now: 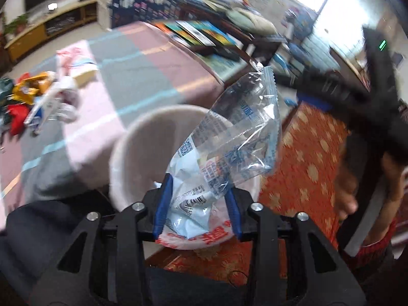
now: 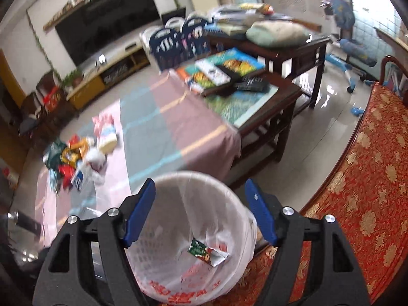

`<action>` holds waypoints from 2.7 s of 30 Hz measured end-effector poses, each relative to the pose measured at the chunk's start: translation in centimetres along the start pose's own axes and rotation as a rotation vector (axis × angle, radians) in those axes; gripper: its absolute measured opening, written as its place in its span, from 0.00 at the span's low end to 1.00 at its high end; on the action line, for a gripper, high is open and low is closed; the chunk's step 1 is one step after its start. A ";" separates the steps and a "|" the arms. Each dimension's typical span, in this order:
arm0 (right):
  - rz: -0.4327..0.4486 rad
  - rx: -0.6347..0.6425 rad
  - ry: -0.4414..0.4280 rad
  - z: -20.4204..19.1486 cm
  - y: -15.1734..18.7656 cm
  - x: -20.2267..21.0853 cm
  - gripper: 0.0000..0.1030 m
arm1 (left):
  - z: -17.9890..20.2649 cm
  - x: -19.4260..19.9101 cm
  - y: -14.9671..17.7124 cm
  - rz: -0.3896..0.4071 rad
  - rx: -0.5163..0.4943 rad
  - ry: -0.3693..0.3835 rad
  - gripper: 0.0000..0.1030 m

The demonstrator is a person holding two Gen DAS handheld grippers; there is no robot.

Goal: Collect trash
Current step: 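Carry both items to the wastebasket and open the right tool over it, then open the left tool to drop the clear wrapper into the wastebasket, then grasp the white plastic bag with the right tool while the left tool grasps the white medicine box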

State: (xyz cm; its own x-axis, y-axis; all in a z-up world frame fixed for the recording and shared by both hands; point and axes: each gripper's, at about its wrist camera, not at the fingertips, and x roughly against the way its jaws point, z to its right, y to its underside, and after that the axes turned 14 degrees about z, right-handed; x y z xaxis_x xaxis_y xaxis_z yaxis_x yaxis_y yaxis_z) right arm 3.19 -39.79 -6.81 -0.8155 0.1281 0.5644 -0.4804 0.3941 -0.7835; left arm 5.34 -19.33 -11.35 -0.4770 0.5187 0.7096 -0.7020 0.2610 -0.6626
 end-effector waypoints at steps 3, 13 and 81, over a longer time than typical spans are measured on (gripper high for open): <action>0.059 -0.013 -0.015 0.4 -1.0 1.3 0.73 | 1.2 -1.6 -0.1 -0.020 -0.037 -0.001 0.75; 0.220 0.032 -0.074 -1.6 -1.2 3.8 0.91 | -3.5 2.9 -1.2 0.135 0.093 -0.208 0.88; -0.343 0.236 -0.321 -20.7 7.9 -20.6 0.28 | -32.4 -6.3 -3.6 0.065 0.247 -0.393 0.26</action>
State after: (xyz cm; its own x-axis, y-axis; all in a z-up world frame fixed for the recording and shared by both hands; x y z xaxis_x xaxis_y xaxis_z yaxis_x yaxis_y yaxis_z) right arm 22.87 -20.49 -19.31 -0.6385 -0.2721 0.7199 -0.7667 0.1440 -0.6256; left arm 28.03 2.83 -21.18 -0.6545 0.1677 0.7372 -0.7465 0.0118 -0.6653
